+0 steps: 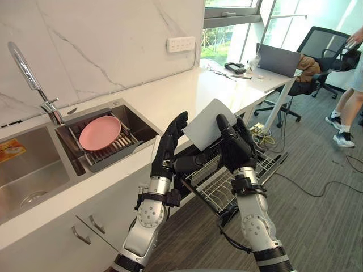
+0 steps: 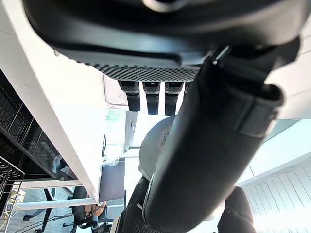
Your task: Walk over to the sink, pick up the cup, carry it to the dishwasher, place the cup inside the dishwasher, then close the dishwasher door
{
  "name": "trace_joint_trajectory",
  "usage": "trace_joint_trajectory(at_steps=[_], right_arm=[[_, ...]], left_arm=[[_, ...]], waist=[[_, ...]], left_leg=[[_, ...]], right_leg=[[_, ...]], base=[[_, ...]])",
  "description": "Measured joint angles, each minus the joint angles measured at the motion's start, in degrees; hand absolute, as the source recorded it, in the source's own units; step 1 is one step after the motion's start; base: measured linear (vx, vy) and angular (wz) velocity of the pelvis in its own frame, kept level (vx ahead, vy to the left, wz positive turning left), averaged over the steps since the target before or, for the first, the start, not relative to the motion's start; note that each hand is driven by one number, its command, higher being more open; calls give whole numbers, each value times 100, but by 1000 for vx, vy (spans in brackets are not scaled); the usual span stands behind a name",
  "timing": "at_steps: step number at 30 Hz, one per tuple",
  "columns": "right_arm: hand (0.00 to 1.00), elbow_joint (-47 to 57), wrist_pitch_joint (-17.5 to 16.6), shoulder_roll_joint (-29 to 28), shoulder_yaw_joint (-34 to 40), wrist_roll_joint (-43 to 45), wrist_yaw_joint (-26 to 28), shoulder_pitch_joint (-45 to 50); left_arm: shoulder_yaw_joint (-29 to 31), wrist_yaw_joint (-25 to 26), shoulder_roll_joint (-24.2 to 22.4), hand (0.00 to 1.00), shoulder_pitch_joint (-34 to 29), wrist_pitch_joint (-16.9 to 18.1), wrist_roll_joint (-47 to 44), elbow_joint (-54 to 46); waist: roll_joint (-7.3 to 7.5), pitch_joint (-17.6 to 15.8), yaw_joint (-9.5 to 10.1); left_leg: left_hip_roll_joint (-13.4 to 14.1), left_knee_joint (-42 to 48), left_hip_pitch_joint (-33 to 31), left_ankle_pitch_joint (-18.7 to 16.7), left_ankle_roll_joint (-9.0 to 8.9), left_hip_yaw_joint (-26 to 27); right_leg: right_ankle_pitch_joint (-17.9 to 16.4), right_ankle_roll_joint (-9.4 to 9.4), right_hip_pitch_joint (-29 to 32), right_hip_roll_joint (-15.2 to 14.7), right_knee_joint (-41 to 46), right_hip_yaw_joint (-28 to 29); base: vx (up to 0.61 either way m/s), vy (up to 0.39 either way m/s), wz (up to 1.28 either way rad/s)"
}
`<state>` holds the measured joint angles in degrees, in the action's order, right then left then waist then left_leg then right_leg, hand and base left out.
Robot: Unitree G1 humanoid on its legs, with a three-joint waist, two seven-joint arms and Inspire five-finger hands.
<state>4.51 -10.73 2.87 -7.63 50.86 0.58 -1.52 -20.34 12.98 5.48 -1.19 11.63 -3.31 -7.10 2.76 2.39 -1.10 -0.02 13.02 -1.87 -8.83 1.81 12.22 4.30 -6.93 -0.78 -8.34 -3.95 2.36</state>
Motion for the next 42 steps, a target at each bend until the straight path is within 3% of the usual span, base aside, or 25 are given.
trace_joint_trajectory(at_steps=[11,19,29,42], right_arm=[[30,44,-2,-3,918,-755,-183,284],[30,167,2,164,1293,-1787,-305,479],[30,166,19,218,1868,-2548,-489,729],[30,-210,20,508,2016,-3106,-655,776]], left_arm=[[748,-52,-57,90,-285,13,-266,-450],[684,-929,-72,90,-1202,-11,-1180,-251],[646,-1541,-35,90,-1681,-217,-1258,1239],[962,-1535,53,90,-1706,-280,-1202,2830]], waist=[[-40,-70,-42],[-103,-177,-102],[-146,-341,-105],[-113,-518,-117]], left_leg=[[37,6,3,-37,-54,18],[49,5,-8,-80,-117,15],[105,-1,-23,-70,-94,-26],[57,-561,94,245,-81,-89]], right_leg=[[0,1,0,34,-31,30],[-5,8,0,41,-79,40],[-32,48,-5,98,-116,4],[-43,70,73,67,-118,-124]], base=[[-1,-4,-1],[-7,-12,0],[-8,-30,0],[-14,-25,3]])
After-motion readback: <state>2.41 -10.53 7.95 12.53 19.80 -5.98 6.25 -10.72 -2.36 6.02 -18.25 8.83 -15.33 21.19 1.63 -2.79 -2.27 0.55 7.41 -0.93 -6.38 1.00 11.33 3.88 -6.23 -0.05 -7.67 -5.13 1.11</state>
